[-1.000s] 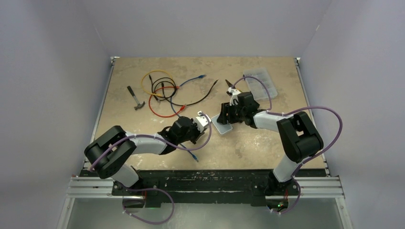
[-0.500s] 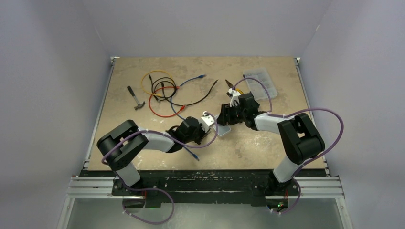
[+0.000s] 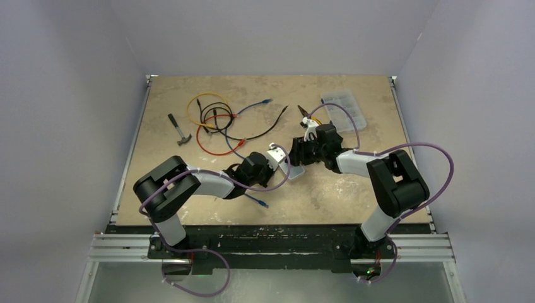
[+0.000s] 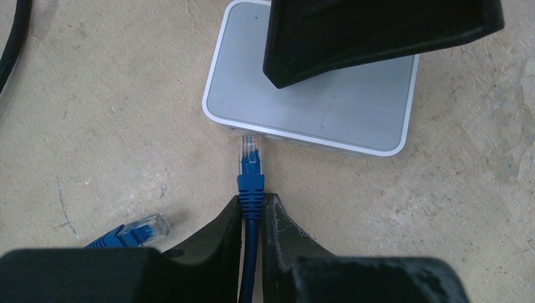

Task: Insert the plug into the switch port
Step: Insert the connector into the switch port.

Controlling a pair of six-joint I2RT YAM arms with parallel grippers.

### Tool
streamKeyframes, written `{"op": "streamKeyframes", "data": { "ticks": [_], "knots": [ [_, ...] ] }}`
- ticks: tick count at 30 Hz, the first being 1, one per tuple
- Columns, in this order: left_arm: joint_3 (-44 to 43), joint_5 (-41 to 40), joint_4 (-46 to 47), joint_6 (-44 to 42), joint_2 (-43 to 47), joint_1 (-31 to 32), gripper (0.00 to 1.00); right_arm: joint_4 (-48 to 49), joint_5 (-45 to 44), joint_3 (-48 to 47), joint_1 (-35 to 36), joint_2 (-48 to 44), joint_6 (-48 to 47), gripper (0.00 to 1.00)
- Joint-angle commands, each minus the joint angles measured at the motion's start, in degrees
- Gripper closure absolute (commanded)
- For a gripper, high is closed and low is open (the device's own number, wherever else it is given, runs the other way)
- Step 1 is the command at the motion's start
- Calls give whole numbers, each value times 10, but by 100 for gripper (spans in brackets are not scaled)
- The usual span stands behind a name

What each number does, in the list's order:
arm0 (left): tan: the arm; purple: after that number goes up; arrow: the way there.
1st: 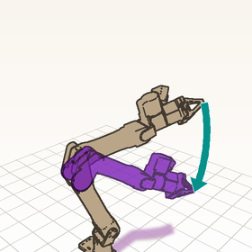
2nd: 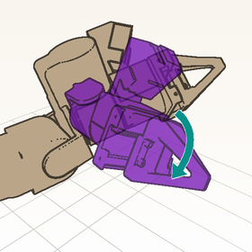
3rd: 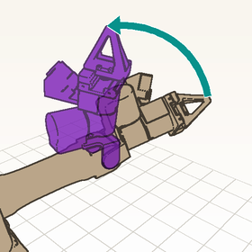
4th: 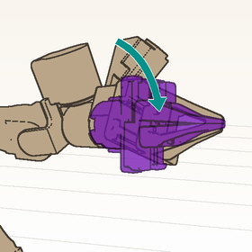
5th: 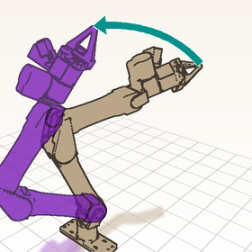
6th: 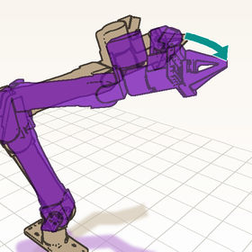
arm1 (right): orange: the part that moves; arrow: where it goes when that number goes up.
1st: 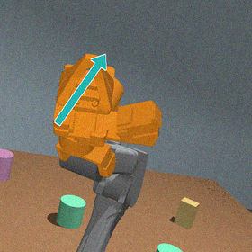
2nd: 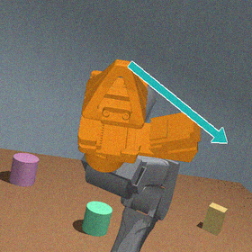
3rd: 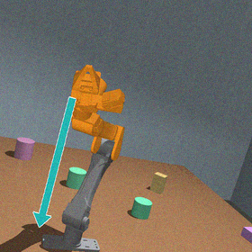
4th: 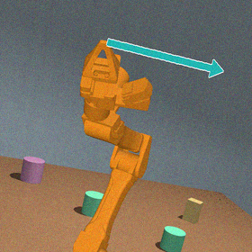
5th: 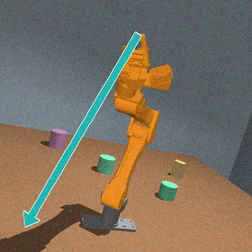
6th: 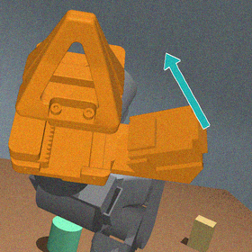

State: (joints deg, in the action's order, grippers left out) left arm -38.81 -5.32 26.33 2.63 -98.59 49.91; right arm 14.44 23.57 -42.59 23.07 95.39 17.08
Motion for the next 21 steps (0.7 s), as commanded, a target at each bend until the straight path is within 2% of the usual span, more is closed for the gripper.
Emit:
{"op": "streamKeyframes", "data": {
  "ticks": [1,10,21],
  "knots": [
    [-10,-3,-1,21,-14,1,100,16,15,4,1,-12,3,41],
    [-4,-11,3,15,-8,0,100,16,15,1,1,-3,-3,44],
    [39,6,13,-3,36,0,100,21,-25,-5,1,20,-6,44]
  ]
}}
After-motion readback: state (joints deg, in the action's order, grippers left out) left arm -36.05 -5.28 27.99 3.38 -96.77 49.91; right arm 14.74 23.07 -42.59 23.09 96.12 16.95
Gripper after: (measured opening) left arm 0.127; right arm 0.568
